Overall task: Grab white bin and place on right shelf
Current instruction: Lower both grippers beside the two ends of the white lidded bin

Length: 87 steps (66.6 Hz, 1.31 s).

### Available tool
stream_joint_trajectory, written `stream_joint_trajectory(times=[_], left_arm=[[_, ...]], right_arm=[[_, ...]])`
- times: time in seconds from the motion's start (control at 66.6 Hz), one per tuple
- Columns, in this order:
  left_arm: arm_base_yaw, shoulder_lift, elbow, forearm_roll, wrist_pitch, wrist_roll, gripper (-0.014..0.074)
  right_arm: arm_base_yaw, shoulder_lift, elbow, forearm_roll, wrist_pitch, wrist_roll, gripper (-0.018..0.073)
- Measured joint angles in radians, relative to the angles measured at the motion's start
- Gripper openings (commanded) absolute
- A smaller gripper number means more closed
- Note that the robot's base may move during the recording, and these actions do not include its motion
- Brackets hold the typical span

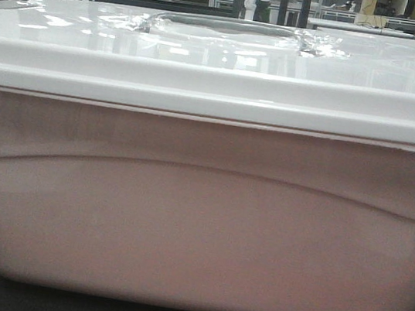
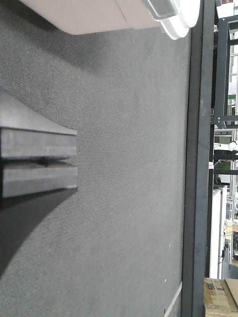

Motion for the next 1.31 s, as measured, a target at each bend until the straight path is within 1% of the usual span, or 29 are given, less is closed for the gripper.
stream_joint_trajectory(times=[0.796, 0.901, 0.992, 1.082, 1.187, 1.307], left_arm=[[0.000, 0.000, 0.000, 0.000, 0.000, 0.000, -0.0126], [0.000, 0.000, 0.000, 0.000, -0.020, 0.000, -0.0126], [0.000, 0.000, 0.000, 0.000, -0.062, 0.000, -0.0126], [0.000, 0.000, -0.002, 0.000, -0.083, 0.000, -0.0126], [0.000, 0.000, -0.069, 0.000, -0.038, 0.000, -0.0126], [0.000, 0.000, -0.218, 0.000, 0.089, 0.000, -0.0126]], right_arm=[[0.000, 0.000, 0.000, 0.000, 0.000, 0.000, 0.0032], [0.000, 0.000, 0.000, 0.000, 0.000, 0.000, 0.0032], [0.000, 0.000, 0.000, 0.000, 0.006, 0.000, 0.0032], [0.000, 0.000, -0.008, 0.000, 0.053, 0.000, 0.0032], [0.000, 0.000, -0.103, 0.000, 0.149, 0.000, 0.0032], [0.000, 0.000, -0.244, 0.000, 0.226, 0.000, 0.0032]])
